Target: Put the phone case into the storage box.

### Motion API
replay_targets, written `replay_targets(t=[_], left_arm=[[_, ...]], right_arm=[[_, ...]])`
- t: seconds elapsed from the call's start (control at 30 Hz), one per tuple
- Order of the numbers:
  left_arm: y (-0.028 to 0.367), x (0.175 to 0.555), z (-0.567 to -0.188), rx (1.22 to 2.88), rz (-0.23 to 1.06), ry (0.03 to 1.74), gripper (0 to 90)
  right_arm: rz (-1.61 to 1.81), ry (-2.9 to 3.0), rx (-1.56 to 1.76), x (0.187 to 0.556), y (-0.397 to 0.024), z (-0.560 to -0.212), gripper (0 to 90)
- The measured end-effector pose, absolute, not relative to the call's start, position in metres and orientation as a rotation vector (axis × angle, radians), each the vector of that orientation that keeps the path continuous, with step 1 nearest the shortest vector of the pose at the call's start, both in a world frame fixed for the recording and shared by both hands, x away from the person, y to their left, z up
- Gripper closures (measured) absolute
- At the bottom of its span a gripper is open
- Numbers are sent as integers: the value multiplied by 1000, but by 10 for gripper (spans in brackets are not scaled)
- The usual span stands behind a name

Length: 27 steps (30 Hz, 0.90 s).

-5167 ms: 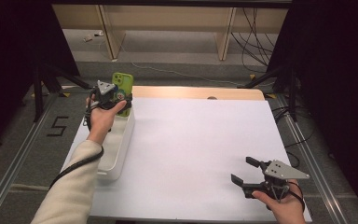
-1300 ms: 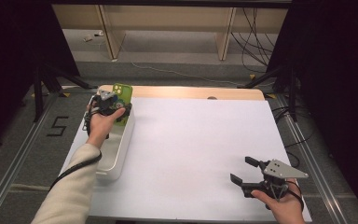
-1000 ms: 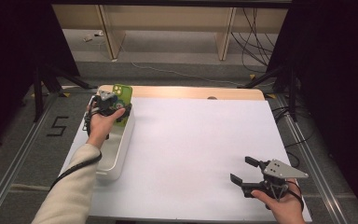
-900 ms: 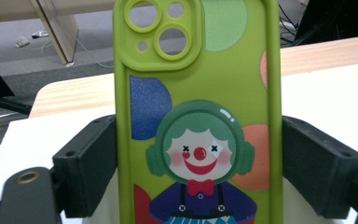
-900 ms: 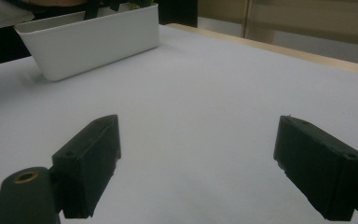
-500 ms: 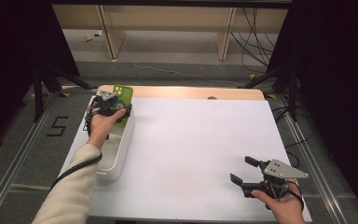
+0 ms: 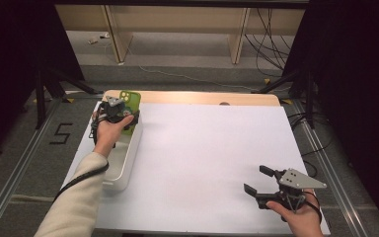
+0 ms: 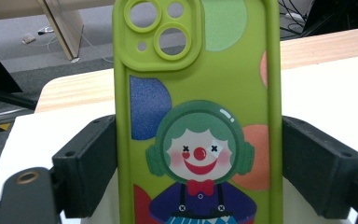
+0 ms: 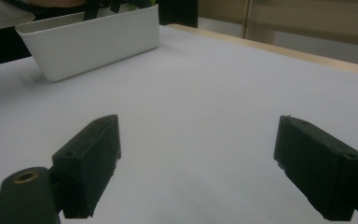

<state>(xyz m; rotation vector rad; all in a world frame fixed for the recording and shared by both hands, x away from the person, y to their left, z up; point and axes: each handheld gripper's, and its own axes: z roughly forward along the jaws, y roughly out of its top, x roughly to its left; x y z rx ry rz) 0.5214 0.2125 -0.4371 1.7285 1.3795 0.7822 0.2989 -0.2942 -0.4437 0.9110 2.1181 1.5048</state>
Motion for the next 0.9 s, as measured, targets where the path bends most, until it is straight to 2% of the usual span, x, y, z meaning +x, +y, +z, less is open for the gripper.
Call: replay_targets(t=[0.9], left_arm=[[209,523,-434,1775,789,1406,154]], right_arm=[[1502,2122,910,299,-294,-443,158]])
